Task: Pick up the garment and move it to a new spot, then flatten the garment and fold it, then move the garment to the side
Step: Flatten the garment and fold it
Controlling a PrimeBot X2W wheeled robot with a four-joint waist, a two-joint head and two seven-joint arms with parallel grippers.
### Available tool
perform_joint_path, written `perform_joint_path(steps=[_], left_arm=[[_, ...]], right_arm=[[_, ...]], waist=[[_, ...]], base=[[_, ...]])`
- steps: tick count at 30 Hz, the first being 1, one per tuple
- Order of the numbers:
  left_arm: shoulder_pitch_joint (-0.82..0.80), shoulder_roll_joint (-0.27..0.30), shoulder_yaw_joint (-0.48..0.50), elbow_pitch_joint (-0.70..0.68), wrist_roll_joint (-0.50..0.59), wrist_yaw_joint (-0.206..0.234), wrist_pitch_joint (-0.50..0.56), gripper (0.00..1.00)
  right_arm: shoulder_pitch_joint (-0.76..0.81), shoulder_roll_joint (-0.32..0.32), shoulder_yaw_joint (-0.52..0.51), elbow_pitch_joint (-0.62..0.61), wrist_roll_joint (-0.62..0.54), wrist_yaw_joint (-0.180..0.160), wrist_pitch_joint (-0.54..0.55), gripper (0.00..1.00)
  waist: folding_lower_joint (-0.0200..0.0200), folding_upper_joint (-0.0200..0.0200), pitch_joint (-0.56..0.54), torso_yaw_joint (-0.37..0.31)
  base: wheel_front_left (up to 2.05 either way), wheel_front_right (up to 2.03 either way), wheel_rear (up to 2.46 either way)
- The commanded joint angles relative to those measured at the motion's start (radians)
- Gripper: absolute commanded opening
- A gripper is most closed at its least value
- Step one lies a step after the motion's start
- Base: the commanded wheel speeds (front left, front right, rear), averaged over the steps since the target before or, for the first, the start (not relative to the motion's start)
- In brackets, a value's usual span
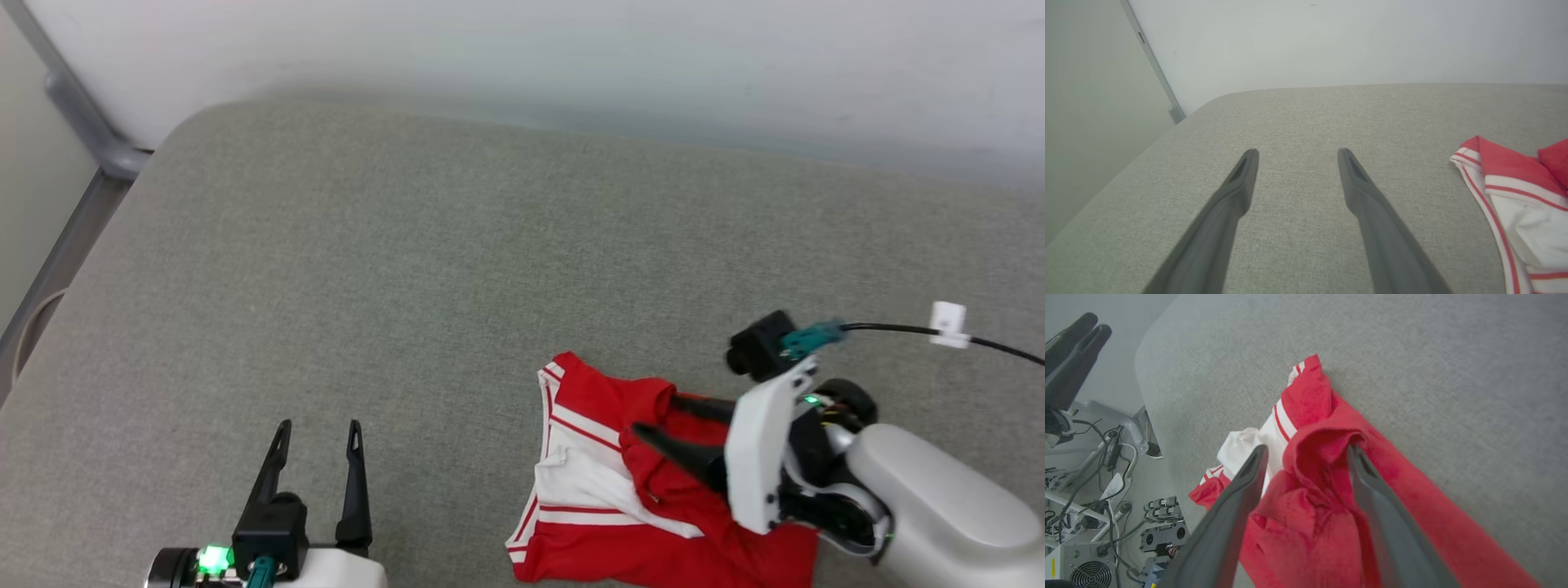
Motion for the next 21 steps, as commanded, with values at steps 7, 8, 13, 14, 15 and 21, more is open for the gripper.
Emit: perform_joint_path(steps=[7,8,13,14,15,21], left_arm=[[0.036,0.008,0.012,-0.005,-0.002,-0.002,-0.004,1.00],[0.040,0.009,0.012,-0.005,-0.002,-0.002,-0.004,1.00],[0.054,0.013,0.020,-0.007,-0.004,0.000,-0.004,1.00],[0.060,0.013,0.022,-0.007,-0.005,0.000,-0.004,1.00],[0.066,0.014,0.024,-0.008,-0.005,0.002,-0.004,1.00],[0.089,0.017,0.032,-0.010,-0.006,0.000,-0.004,1.00]], right_arm=[[0.078,-0.134,-0.118,-0.146,-0.038,-0.001,-0.155,1.00],[0.091,-0.143,-0.146,-0.150,-0.059,-0.001,-0.185,1.00],[0.173,-0.125,-0.313,-0.134,-0.220,-0.001,-0.358,1.00],[0.194,-0.114,-0.352,-0.126,-0.255,-0.001,-0.388,1.00],[0.214,-0.100,-0.397,-0.118,-0.299,-0.001,-0.423,1.00],[0.350,0.022,-0.653,-0.121,-0.548,-0.001,-0.543,1.00]], waist=[[-0.0001,0.0000,-0.053,-0.068],[-0.0001,0.0000,-0.057,-0.075],[-0.0001,0.0000,-0.084,-0.110],[-0.0001,0.0000,-0.089,-0.116],[-0.0001,0.0000,-0.094,-0.123],[-0.0001,0.0000,-0.117,-0.157]], base=[[0.00,0.00,0.00],[0.00,0.00,0.00],[0.00,0.00,0.00],[0.00,0.00,0.00],[0.00,0.00,0.00],[0.00,0.00,0.00]])
